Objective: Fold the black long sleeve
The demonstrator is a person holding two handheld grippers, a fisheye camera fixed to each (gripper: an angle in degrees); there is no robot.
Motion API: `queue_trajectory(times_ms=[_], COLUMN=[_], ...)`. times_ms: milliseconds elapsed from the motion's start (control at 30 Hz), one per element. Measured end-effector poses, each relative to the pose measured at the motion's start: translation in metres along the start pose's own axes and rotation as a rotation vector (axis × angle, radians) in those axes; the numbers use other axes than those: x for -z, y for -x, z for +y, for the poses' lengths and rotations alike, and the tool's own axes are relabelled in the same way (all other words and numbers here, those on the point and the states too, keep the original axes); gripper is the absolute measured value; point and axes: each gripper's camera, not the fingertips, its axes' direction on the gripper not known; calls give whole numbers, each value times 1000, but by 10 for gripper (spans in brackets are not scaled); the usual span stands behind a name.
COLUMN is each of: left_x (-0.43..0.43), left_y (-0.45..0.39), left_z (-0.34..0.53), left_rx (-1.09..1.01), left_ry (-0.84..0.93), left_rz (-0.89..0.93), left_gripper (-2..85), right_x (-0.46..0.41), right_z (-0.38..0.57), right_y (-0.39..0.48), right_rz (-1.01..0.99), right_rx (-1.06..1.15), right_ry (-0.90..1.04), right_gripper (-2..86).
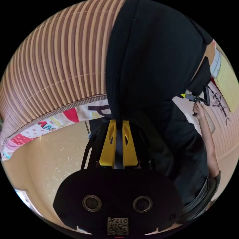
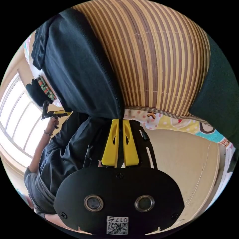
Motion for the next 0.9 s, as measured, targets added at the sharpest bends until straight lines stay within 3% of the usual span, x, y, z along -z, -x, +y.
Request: queue_trajectory(times_ms=[133,200,267,533,667,767,900], left_x=[41,59,72,76,77,77,70], left_y=[5,12,18,24,54,85,117], left_z=[44,68,90,166,160,136,87], left_rx=[-345,-449,-533,-838,-727,-493,-100], left_ry=[-114,-187,-235,-286,-479,-652,-865], left_rz=[432,578,671,989,1011,978,1083], left_gripper=[42,42,41,41,40,40,41], right_x=[29,47,54,34,26,25,36], right_z=[43,79,104,176,166,137,80], right_y=[-7,-16,-23,-32,-54,-71,-64], right_rz=[-413,-721,-880,-1230,-1250,-1204,-1150], right_rx=[250,421,525,816,651,379,61], right_ry=[-100,-219,-291,-442,-638,-756,-829], right_gripper=[27,24,23,20,18,17,16])
